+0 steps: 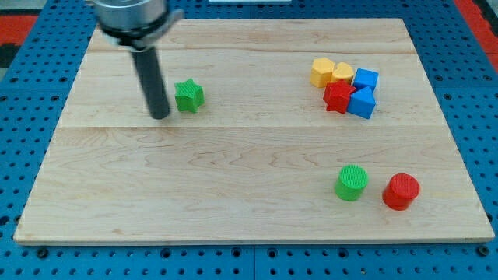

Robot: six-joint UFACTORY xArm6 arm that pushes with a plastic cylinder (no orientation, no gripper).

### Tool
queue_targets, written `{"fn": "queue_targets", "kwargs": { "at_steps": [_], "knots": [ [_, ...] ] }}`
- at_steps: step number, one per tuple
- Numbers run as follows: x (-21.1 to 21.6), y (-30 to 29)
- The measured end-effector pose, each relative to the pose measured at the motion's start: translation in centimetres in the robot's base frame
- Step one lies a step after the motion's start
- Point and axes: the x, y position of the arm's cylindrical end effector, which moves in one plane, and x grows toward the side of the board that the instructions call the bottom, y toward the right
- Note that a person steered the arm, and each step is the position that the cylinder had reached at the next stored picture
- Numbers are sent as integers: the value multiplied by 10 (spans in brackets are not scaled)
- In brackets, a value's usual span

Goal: Place green star at the bottom of yellow hexagon

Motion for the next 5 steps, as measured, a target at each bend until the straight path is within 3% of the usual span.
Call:
{"fn": "queue_targets", "kwargs": {
  "at_steps": [1,3,4,5],
  "knots": [
    [-30,19],
    [-24,179],
    [-25,171],
    [-28,104]
  ]
}}
